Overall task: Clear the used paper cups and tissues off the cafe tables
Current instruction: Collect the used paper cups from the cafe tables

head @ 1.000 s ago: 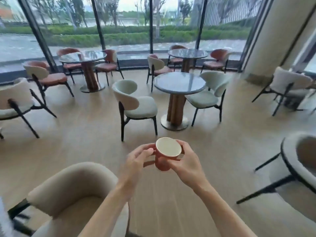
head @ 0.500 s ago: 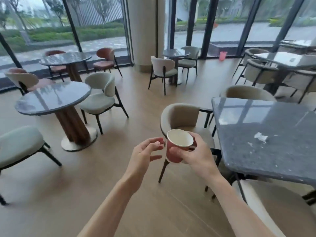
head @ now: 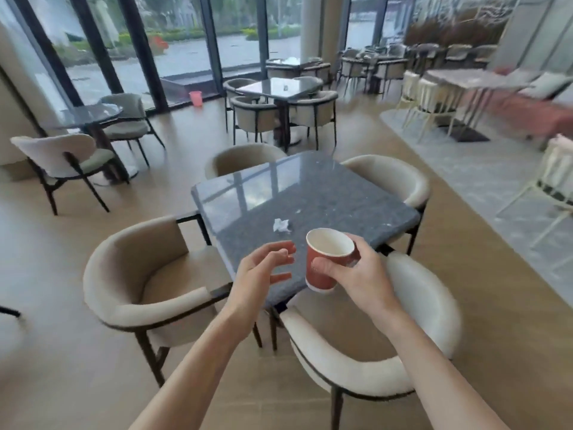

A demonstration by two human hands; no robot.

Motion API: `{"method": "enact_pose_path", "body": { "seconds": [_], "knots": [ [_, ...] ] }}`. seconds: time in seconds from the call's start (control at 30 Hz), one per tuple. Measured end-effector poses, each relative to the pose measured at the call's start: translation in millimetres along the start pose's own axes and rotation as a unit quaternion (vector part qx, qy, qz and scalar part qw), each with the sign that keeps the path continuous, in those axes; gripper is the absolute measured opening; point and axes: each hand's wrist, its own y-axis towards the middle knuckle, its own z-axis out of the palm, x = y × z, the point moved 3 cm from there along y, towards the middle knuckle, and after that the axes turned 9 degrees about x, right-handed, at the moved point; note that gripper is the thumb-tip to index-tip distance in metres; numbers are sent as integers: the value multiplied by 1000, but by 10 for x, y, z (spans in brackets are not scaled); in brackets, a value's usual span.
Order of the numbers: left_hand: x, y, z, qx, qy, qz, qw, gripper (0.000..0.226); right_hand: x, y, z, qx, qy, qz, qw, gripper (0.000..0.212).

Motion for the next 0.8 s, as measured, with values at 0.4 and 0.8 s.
{"method": "enact_pose_path", "body": {
  "seconds": [0.4,0.8],
  "knots": [
    [-3,1447,1640,189,-6,12,982,27,-449,332,-1787,-182,42,38,982,52],
    [224,2223,4051,236,21,16,971,27,-1090,298,-4129,-249,41,34,967,54]
  ]
}}
